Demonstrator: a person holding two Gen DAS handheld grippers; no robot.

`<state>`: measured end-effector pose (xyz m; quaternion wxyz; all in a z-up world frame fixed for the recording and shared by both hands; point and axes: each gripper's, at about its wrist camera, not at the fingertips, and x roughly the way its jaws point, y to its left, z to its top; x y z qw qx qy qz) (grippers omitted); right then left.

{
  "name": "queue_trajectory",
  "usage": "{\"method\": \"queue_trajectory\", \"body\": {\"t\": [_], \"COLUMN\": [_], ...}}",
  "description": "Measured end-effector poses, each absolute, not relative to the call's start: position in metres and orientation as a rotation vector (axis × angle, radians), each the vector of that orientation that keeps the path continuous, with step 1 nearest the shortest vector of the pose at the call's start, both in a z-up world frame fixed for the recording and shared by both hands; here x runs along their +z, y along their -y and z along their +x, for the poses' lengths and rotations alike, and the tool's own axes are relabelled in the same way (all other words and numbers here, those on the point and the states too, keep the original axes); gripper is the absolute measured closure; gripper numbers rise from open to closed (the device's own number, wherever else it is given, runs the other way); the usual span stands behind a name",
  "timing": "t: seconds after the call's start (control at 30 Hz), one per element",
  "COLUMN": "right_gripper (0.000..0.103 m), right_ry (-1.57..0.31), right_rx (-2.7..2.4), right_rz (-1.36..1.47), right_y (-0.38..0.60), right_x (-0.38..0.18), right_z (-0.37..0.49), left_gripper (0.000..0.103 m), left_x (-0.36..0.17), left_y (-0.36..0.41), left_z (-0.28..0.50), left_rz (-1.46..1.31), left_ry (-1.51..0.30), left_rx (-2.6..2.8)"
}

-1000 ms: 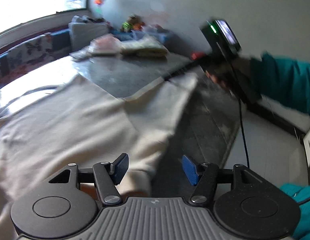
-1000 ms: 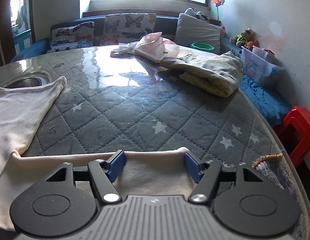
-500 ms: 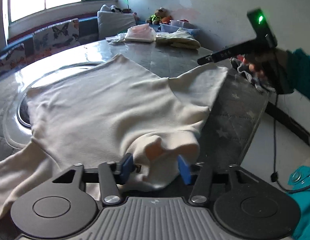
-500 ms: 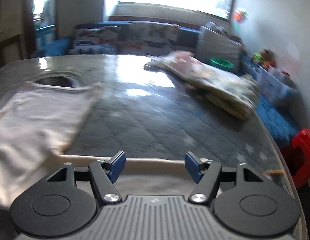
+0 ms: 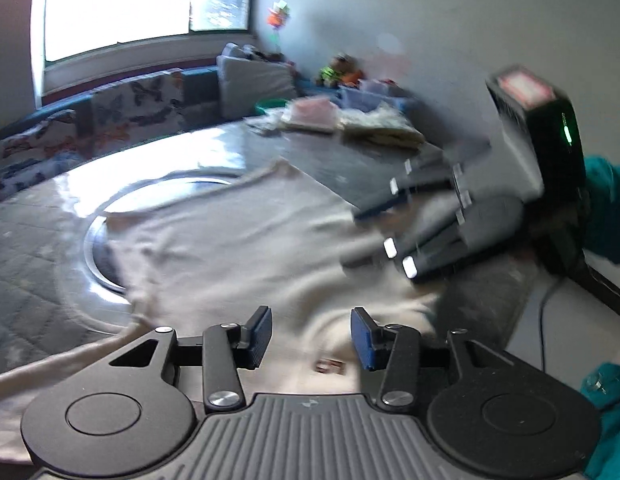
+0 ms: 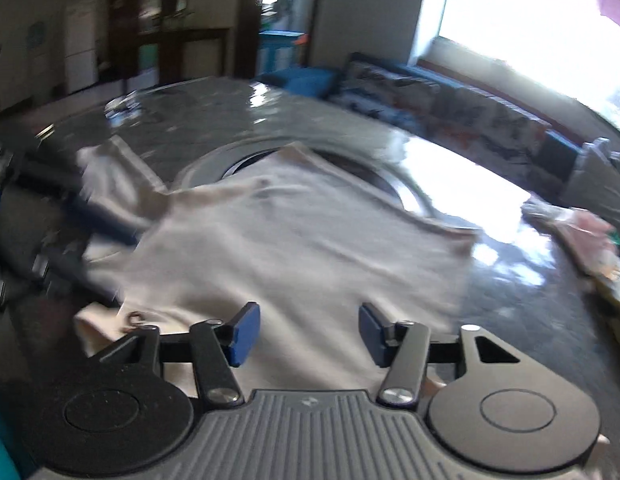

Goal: Fold clothes

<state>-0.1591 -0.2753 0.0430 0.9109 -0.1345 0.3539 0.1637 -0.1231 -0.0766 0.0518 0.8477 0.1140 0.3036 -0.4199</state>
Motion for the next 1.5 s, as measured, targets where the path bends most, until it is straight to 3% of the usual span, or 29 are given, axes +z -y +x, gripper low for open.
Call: {"method": "queue_trajectory", "body": {"t": [0.07,0.3,0.57,0.9,1.23,1.5], "right_gripper": [0.065,0.078,0.078,0.077,0.075,0.072], "right_ry": [-0.755,-0.796,-0.804,-0.845,-0.846,-0.838], "right_rx": [0.392,0.534,0.569,0.525,0.484,0.406], "right_rz": [-0.283,-0.355,-0.346,-0.243,-0.188,-0.095], "right_y": [0.264,0.24,0.24,0.262,0.273,0.301], "right_x": [0.036,0.025,0.031,0.032,0.032,0.04], "right_z": [-0.158,-0.186,-0.198,-0.201,-0.209,-0.217], "left_gripper": [0.056,0.055,0.054,0.046,0.042,0.039], "left_x": [0.054,0.042,0.019,0.008,0.016,0.043], "left_y": [0.07,0.081,0.115,0.097,0.082,0.093], "left_z": [-0.114,-0.094,-0.096,-0.127,-0.129,-0.122], "left_rz": [0.214,0.18,0.216,0.276,0.25,0.208], "left_ry": [-0.642,-0.678,-0.699,-0.684,-0.707,-0.625], "left_rx": [-0.838,-0.781,-0.83,-0.832,-0.816,-0.831]}}
